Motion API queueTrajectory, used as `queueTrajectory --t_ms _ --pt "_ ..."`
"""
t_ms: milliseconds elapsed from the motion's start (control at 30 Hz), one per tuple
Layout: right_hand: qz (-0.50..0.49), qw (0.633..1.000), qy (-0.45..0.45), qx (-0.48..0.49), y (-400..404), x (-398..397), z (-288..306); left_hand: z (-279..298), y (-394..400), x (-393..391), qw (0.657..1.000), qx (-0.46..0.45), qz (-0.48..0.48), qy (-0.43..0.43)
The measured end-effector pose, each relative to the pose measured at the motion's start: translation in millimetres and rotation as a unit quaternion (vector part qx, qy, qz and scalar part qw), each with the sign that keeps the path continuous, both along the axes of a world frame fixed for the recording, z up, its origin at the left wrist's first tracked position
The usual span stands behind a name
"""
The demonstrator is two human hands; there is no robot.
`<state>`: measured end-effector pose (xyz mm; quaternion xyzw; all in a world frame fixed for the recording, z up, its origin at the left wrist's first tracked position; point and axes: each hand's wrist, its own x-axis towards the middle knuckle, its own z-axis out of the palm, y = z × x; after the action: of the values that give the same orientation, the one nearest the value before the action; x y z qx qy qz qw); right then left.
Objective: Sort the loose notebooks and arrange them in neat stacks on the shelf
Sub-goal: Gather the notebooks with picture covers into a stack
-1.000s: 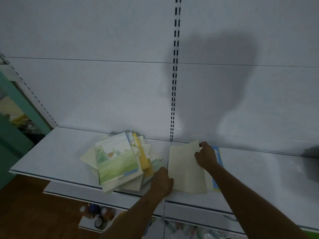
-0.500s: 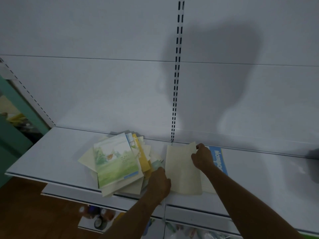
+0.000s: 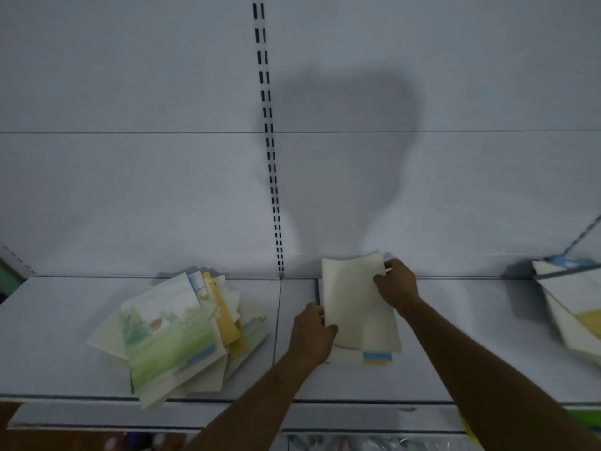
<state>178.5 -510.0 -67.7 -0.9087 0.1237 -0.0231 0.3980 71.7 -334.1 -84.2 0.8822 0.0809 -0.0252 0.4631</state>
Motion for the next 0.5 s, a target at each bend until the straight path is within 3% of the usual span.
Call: queueTrajectory --t_ms 267,500 --pt "-0.051 0.998 0.012 -0.021 -85 -6 -5 -11 -83 10 0.994 -0.033 -0.091 0.048" --pt "-0.051 0.998 0.029 -0.013 -118 -4 -22 -20 -125 15 0.99 0.016 -0.119 0.077"
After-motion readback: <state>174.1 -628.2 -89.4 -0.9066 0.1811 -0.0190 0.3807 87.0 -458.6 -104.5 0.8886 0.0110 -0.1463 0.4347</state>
